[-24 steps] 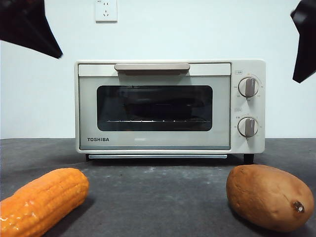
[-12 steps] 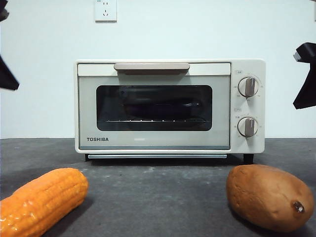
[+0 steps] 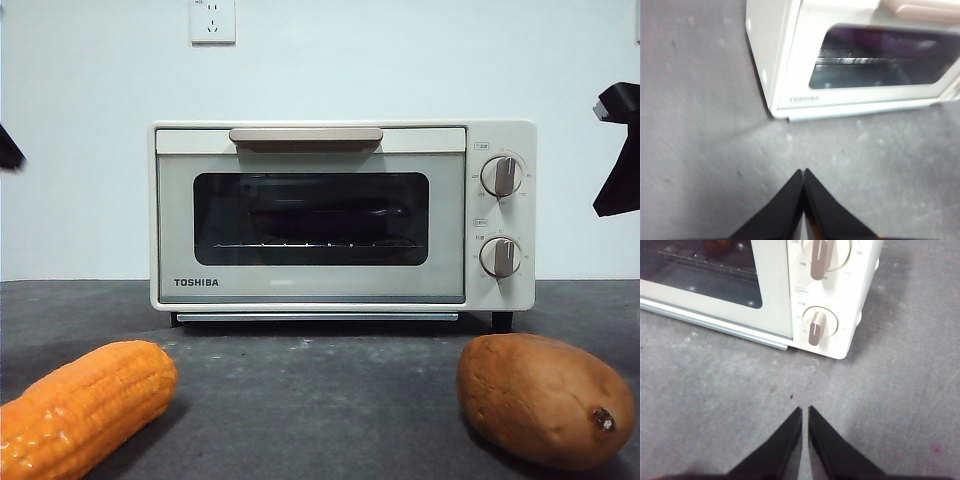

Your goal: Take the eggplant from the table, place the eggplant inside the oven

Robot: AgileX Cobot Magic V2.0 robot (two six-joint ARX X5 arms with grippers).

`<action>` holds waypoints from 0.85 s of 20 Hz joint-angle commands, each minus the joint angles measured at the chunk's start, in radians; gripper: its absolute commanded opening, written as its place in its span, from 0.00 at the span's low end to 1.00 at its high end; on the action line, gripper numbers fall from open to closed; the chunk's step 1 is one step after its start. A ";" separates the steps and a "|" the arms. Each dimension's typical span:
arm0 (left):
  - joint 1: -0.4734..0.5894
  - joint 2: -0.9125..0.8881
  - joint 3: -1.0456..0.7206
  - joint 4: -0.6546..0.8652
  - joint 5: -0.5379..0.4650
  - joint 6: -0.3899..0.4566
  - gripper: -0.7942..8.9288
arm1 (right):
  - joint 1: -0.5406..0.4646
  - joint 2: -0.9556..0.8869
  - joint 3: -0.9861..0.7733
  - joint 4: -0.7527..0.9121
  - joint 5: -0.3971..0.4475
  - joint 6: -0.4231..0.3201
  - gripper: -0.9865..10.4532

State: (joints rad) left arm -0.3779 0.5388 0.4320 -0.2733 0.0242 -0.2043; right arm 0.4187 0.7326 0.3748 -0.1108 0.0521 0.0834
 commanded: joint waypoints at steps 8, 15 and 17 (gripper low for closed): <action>0.251 -0.422 -0.196 0.122 -0.007 0.193 0.09 | 0.004 0.004 0.007 0.011 0.002 0.010 0.09; 0.281 -0.536 -0.376 0.136 -0.006 0.193 0.09 | 0.004 0.004 0.007 0.013 0.001 0.010 0.09; 0.280 -0.536 -0.396 0.132 -0.006 0.193 0.09 | 0.004 0.004 0.007 0.013 0.005 0.010 0.09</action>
State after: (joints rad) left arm -0.0982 0.0044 0.0338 -0.1574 0.0219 -0.0235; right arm 0.4187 0.7326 0.3748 -0.1070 0.0536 0.0834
